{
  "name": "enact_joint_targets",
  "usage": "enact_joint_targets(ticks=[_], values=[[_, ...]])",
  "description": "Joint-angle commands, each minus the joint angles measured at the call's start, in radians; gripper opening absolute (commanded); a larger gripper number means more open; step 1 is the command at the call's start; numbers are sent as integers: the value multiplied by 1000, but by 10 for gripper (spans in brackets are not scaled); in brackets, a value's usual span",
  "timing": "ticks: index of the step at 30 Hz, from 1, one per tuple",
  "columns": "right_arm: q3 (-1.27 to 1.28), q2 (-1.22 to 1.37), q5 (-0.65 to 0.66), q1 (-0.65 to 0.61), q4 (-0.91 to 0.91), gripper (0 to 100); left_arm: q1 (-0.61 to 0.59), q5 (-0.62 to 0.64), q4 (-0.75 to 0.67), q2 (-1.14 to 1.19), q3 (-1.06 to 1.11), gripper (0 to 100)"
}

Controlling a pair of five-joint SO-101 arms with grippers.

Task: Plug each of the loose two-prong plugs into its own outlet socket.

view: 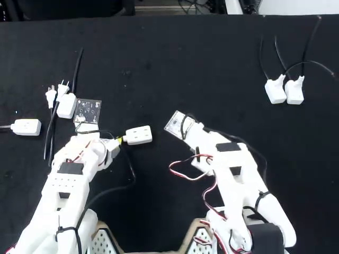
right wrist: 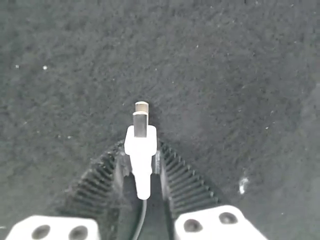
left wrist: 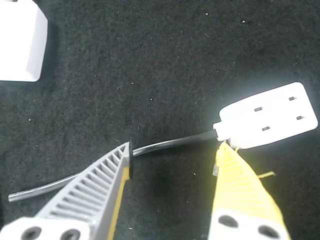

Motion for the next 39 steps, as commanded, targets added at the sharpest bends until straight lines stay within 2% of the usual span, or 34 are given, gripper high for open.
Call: enact_joint_targets(ticks=[1, 4, 9, 16, 20, 23, 28, 36, 39], values=[[-10, -2, 12, 20, 21, 16, -10, 11, -9, -12, -25, 267], [-10, -2, 12, 20, 23, 26, -10, 11, -9, -12, -25, 267], [-8, -2, 12, 20, 28, 119, -10, 11, -9, -12, -25, 267], [-10, -4, 12, 25, 20, 15, -10, 11, -9, -12, -25, 267], [-38, -12, 5, 26, 31, 11, -8, 11, -9, -12, -25, 267], [-110, -12, -44, 17, 141, 10, -8, 11, -9, -12, -25, 267], [-254, -13, -126, -83, 410, 10, -4, 11, -9, -12, -25, 267], [-259, -257, -132, -184, 402, 10, -2, 11, 41, -23, -27, 267], [-166, -377, -157, -206, 339, 10, -2, 11, 44, -23, -28, 267]])
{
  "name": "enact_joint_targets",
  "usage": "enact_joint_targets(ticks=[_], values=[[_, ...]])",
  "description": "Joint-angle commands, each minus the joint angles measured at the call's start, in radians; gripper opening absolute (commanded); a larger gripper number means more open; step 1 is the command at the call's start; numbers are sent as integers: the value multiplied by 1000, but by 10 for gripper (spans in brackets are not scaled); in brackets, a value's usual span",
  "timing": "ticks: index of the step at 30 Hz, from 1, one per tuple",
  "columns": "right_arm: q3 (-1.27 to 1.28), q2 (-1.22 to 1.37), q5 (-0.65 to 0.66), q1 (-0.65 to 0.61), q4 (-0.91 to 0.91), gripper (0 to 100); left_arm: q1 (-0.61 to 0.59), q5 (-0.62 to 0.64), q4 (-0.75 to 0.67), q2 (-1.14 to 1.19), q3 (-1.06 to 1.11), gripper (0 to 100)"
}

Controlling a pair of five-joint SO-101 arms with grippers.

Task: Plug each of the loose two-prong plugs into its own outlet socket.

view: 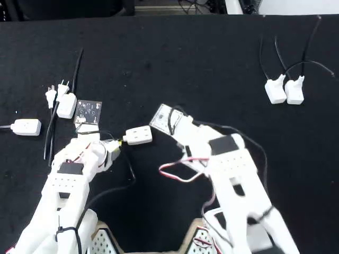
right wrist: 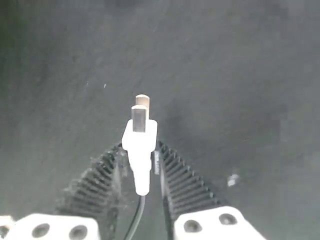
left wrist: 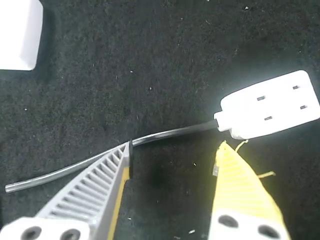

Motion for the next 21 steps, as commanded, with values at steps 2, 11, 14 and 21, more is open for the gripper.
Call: enact_joint_targets(ticks=[2, 11, 14, 21], values=[[116, -179, -121, -51, -140, 10, -2, 11, 9, -23, -36, 267], [232, -170, -249, -285, -566, 10, -2, 11, 68, -25, -58, 267], [234, -88, -250, -342, -638, 10, -12, 11, 118, -72, -74, 267], [234, 36, -502, -405, -712, 11, -12, 11, 137, -377, 51, 267]])
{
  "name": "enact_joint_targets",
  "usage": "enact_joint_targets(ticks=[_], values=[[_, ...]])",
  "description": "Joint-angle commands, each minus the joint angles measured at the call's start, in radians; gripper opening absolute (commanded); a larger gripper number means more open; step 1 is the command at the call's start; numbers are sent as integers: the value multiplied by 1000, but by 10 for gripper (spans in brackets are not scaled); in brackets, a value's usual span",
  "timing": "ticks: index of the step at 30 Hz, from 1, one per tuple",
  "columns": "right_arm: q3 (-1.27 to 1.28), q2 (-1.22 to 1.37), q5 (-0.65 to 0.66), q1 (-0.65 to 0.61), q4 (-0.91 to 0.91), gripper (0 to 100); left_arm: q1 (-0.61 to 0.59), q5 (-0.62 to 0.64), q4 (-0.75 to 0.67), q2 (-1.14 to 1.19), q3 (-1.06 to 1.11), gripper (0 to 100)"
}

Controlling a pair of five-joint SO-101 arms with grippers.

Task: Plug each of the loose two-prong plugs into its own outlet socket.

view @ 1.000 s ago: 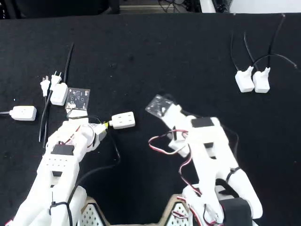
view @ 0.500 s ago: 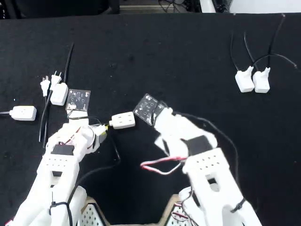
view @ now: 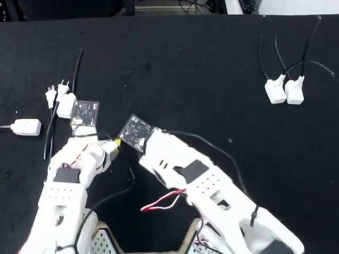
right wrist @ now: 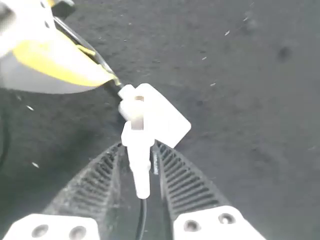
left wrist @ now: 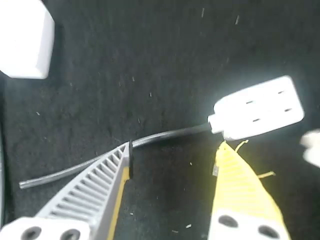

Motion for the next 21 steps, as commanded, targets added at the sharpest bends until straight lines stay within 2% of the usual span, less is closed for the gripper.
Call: enact_joint_targets(ticks=[1, 7, 12, 21], values=[[-7, 10, -153, -29, -44, 11, -12, 12, 8, -192, 47, 267], [-8, 16, -189, -52, -48, 11, -2, 18, 29, -522, 185, 267], [12, 18, -189, -107, -52, 11, -2, 18, 180, -758, 208, 267], [77, 18, -192, -123, -175, 11, 15, 21, 173, -746, 208, 267]])
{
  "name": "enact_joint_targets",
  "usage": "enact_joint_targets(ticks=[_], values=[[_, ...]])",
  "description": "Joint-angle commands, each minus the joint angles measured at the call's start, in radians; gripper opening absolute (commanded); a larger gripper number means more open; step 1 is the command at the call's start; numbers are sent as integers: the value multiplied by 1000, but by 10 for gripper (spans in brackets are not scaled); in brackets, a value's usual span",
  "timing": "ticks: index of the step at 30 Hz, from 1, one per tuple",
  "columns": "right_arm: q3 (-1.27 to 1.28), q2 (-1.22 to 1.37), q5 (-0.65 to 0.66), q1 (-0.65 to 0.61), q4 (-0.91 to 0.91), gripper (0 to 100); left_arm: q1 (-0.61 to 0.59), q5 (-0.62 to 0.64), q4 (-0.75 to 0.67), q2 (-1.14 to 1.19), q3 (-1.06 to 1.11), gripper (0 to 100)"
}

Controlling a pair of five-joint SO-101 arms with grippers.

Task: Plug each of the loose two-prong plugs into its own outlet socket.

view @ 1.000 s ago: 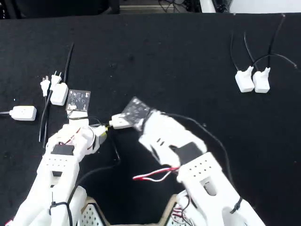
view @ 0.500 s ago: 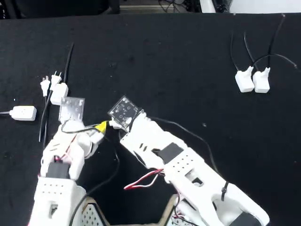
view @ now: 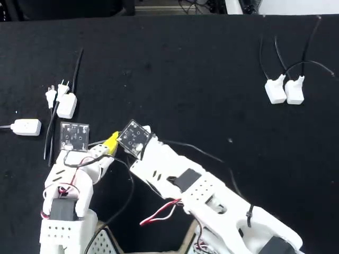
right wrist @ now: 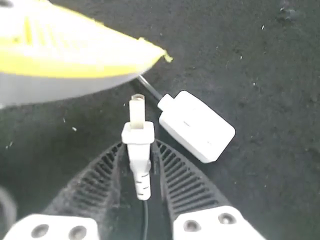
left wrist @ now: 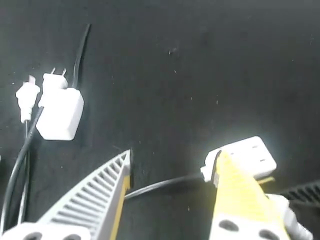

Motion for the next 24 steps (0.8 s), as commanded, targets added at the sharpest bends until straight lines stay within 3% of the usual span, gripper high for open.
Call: enact_joint_targets(ticks=[1, 6, 24], values=[[-2, 5, -9, -28, -41, 11, 35, 12, -8, -11, -12, 267], [1, 5, -9, -69, -40, 11, 127, 3, -14, -11, 8, 267], [1, -39, -17, 3, -34, 11, 130, 0, -14, -11, 22, 267]])
